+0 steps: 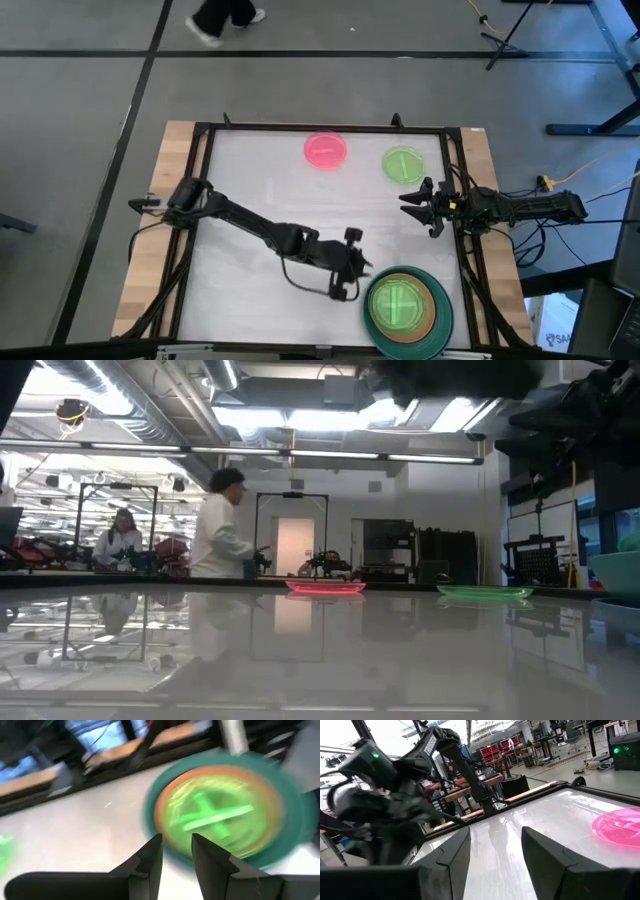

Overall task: Stack plastic plates
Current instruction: Stack the light green plate on top of the light green plate

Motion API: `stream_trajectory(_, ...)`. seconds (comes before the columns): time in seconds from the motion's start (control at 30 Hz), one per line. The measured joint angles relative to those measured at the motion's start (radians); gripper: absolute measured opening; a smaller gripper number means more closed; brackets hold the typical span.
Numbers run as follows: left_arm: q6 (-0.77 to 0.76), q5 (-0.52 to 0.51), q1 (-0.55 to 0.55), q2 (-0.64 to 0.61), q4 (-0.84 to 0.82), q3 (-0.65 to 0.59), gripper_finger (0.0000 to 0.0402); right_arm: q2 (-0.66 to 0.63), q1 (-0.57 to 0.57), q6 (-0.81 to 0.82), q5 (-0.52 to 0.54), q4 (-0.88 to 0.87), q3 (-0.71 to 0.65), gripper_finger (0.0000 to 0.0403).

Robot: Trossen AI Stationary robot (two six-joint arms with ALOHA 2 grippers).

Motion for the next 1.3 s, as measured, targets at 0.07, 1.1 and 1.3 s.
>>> stream_trajectory(0.07, 0.001, -0.041, 0.016, 0.002, -0.021, -0.003, 0.0097, 0.000, 0.000, 0.000, 0.000, 0.000, 0.000, 0.0170)
stream_trajectory(1.1, -0.159, -0.044, 0.043, 0.008, 0.719, -0.452, 0.0097, 0.411, -0.012, -0.028, 0.518, -0.191, 0.096, 0.0170)
stream_trajectory(1.3, -0.160, -0.043, 0.043, 0.008, 0.700, -0.452, 0.0097, 0.647, -0.149, -0.022, 0.496, -0.276, 0.199, 0.0170)
